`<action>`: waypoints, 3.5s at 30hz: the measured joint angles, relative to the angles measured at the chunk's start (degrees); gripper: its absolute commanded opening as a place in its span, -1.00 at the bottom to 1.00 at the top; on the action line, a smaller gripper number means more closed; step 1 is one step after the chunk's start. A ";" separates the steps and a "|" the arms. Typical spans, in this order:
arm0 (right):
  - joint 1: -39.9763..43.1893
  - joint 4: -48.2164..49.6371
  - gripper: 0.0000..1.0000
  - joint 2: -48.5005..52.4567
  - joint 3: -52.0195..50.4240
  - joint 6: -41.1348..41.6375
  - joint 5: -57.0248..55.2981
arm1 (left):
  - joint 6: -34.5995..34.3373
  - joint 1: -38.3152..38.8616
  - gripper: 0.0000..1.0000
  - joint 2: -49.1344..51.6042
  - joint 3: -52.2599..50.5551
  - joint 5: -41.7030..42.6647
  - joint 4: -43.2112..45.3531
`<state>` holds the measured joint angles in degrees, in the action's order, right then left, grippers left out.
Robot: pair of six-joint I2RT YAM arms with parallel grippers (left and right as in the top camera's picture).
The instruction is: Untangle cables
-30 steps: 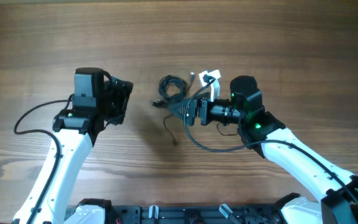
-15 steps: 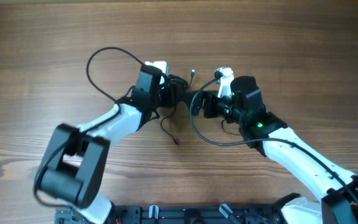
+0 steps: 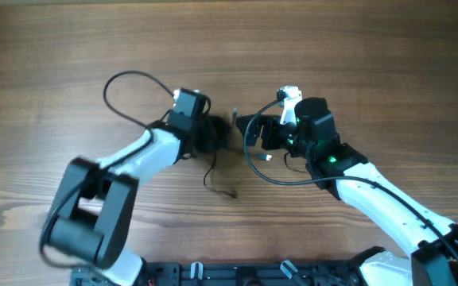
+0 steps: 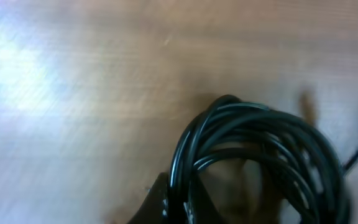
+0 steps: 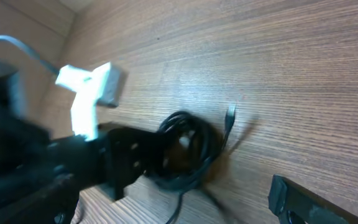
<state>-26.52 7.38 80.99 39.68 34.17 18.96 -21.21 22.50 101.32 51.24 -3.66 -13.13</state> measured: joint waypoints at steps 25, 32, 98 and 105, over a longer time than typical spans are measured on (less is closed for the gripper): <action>-1.84 24.96 -0.91 6.88 -0.09 -0.63 19.63 | -7.87 -2.03 0.90 -31.45 -1.49 14.36 -1.75; -1.86 17.44 -0.91 7.10 -0.07 -45.44 15.89 | -21.31 -13.60 0.98 -35.98 -1.44 37.94 -0.39; 1.64 18.73 -0.31 7.28 -0.20 19.87 21.31 | -6.19 -10.43 -0.92 -17.84 -1.36 65.70 13.84; 1.16 13.75 0.99 7.48 0.17 19.93 15.93 | -12.13 -11.13 -0.92 -17.53 -1.36 67.89 15.17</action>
<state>-25.36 21.12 88.47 39.86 54.11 34.89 -33.34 11.38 83.79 49.89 64.23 2.04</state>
